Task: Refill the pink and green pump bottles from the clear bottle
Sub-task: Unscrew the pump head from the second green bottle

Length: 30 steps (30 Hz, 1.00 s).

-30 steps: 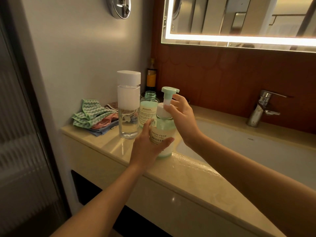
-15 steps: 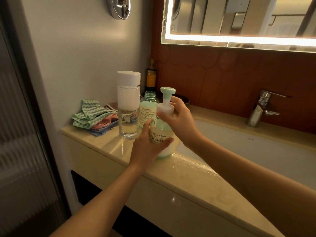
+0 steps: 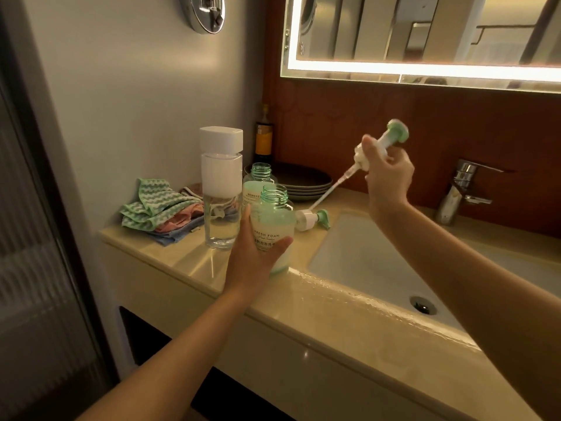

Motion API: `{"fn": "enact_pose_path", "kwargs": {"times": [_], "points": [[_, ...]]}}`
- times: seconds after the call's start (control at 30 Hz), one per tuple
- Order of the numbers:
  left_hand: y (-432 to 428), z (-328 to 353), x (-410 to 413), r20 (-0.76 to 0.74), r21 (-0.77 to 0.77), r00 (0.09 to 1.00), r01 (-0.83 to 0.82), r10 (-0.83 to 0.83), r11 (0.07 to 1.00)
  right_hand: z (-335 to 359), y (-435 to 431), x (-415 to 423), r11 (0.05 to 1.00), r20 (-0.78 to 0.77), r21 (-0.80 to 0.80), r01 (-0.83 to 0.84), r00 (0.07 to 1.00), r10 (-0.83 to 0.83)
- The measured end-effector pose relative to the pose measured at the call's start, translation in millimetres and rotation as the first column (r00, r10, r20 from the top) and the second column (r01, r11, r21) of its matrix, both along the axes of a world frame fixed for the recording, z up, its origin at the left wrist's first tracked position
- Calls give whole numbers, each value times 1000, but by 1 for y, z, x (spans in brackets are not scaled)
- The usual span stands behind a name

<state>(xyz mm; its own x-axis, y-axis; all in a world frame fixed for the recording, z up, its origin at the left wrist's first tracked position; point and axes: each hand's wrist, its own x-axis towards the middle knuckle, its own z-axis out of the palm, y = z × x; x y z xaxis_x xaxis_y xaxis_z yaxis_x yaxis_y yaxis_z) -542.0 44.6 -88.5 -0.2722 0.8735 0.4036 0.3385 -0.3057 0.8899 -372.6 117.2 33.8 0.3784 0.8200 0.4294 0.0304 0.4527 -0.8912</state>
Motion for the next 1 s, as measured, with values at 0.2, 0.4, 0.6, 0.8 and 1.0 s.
{"fn": "enact_pose_path", "kwargs": {"times": [0.2,0.4,0.6,0.8,1.0], "points": [[1,1,0,-31,46,999,-44,45,998,-76,31,3,897,206,-436,-79,961,184],[6,-3,-2,-34,60,999,-39,41,997,-106,59,-24,834,382,-552,-1,888,254],[9,-6,-3,-9,74,1000,-22,23,997,-107,86,-53,867,526,-494,68,817,236],[12,-9,-5,-37,84,998,-40,43,996,-106,101,-70,885,612,-444,139,769,186],[13,-10,-5,-40,101,996,-69,73,993,-100,102,-69,899,673,-411,148,714,191]]}}
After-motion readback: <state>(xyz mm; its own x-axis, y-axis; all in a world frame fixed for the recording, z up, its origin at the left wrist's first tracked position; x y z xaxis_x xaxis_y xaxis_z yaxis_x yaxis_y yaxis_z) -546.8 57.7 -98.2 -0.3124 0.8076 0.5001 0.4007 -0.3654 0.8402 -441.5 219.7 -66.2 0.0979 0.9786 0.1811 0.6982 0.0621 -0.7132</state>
